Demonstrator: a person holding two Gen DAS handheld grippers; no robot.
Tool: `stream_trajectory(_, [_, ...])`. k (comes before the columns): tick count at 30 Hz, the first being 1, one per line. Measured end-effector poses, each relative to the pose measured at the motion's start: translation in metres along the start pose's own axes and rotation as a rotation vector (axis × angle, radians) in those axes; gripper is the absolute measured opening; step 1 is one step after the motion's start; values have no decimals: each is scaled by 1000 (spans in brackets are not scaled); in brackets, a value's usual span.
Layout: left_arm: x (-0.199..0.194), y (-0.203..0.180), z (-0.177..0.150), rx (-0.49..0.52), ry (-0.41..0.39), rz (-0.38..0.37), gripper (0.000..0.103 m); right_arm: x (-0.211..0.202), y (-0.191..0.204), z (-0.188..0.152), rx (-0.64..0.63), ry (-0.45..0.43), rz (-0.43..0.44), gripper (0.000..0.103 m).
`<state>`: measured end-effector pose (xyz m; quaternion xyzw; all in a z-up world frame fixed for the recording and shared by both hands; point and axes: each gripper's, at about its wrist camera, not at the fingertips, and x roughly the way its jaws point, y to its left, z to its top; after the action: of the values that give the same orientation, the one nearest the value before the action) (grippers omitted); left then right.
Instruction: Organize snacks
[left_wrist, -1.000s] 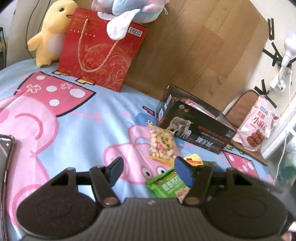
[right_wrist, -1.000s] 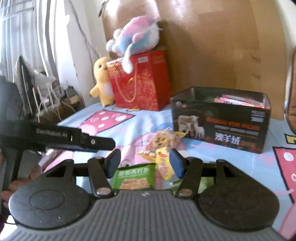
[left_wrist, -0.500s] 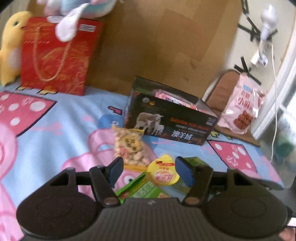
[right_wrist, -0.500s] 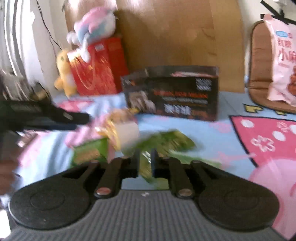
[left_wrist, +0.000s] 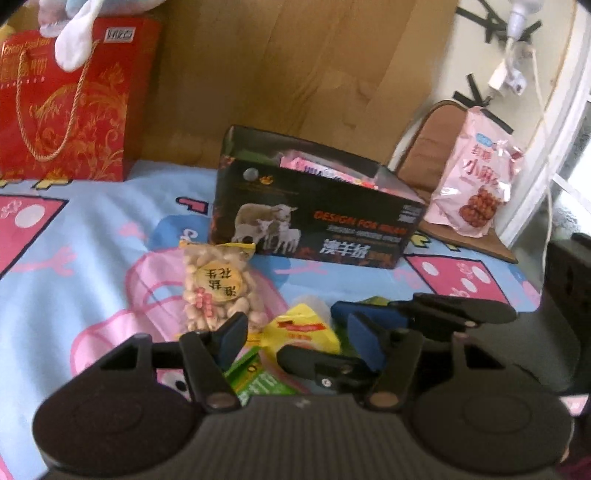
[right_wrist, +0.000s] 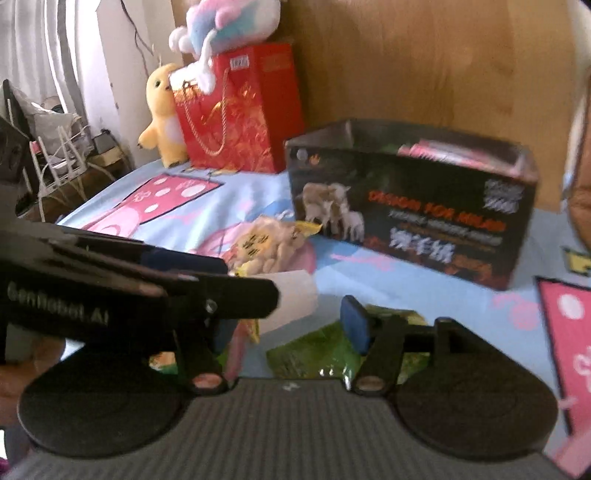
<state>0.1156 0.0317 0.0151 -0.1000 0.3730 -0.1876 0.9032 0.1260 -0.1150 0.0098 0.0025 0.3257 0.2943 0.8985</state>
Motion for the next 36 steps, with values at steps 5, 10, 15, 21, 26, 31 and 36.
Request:
stream_trajectory(5, [4, 1, -1, -7, 22, -17, 45, 4, 11, -5, -42, -14, -4, 53])
stream_trajectory(10, [-16, -16, 13, 36, -49, -42, 45, -20, 11, -4, -16, -106, -21, 52])
stream_trajectory(15, [-16, -32, 56, 83, -159, -46, 44, -34, 5, 27, -53, -240, -105, 52])
stream_trajectory(21, [25, -22, 106, 59, -206, -6, 45, -4, -28, 75, 12, -277, -144, 52])
stream_trajectory(26, [59, -11, 118, 24, -147, 25, 46, 28, -52, 90, 89, -213, -149, 54])
stream_trajectory(31, [50, -9, 112, 7, -185, 49, 55, 15, -54, 82, 118, -234, -166, 69])
stream_trajectory(36, [21, 24, 116, -135, -293, 133, 54, -44, -76, 61, 226, -408, -263, 73])
